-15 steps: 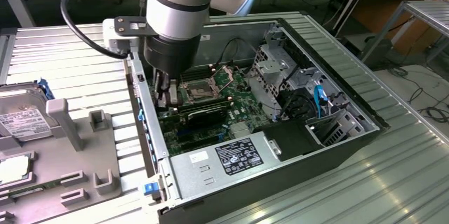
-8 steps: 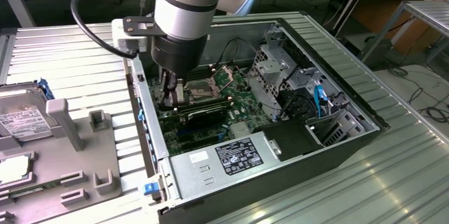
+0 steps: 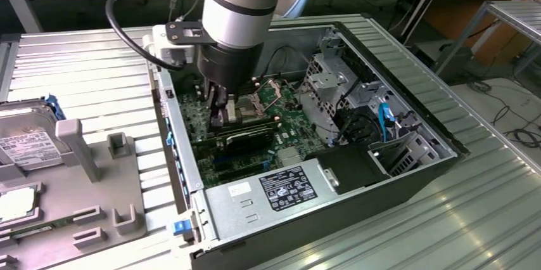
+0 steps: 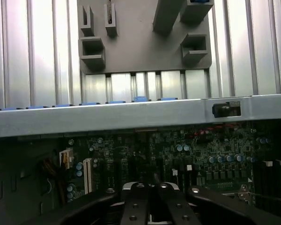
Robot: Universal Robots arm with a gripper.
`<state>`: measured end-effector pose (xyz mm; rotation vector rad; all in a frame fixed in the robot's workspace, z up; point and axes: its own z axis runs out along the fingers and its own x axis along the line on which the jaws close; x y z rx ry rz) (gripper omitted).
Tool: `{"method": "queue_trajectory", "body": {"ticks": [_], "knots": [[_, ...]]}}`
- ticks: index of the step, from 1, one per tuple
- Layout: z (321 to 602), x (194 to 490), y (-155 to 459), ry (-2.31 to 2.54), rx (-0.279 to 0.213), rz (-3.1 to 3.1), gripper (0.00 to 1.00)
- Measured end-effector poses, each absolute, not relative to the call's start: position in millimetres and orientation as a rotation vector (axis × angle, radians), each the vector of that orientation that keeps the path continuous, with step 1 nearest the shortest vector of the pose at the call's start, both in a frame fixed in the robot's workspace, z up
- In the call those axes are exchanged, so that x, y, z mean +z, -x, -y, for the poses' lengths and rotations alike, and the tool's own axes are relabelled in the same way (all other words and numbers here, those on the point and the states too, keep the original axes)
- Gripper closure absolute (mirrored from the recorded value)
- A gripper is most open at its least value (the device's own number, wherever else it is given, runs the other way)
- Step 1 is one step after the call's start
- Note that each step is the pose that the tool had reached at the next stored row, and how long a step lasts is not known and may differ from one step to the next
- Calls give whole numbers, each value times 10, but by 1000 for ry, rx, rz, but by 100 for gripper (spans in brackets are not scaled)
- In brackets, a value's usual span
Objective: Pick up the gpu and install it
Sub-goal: 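Press down on the gpu until it lock into place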
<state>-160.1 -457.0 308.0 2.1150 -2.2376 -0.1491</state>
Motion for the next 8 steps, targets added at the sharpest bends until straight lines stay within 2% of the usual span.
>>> {"method": "queue_trajectory", "body": {"ticks": [8], "knots": [[4571,3055,1554,-2197,-96,2206,89]]}}
